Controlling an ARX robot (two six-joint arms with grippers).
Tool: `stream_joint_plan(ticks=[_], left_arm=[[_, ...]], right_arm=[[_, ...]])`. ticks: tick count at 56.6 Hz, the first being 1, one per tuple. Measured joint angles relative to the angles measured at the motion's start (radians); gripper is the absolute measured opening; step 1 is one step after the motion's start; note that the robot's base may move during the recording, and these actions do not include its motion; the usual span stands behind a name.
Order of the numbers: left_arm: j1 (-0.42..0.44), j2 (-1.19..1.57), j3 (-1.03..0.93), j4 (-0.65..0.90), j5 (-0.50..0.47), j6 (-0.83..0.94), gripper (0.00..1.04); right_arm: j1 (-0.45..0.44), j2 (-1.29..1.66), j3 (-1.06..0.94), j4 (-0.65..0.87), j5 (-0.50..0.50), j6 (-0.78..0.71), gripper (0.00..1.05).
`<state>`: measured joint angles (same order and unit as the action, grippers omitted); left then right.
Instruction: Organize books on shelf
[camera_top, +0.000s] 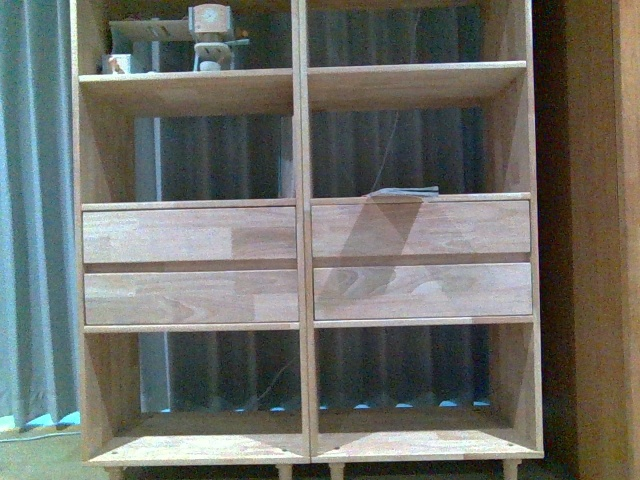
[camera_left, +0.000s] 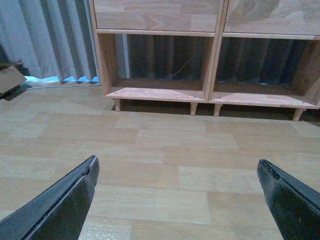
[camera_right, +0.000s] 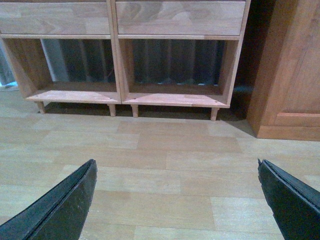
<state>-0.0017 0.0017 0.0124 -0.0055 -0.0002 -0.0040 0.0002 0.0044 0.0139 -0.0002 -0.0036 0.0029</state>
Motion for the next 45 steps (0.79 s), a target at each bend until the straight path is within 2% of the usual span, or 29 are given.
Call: stream_joint_plan(ticks=[45], left_arm=[[0.000,0.000,0.000,0.000,0.000,0.000,0.97]], right_arm=[[0.000,0.000,0.000,0.000,0.000,0.000,0.98]])
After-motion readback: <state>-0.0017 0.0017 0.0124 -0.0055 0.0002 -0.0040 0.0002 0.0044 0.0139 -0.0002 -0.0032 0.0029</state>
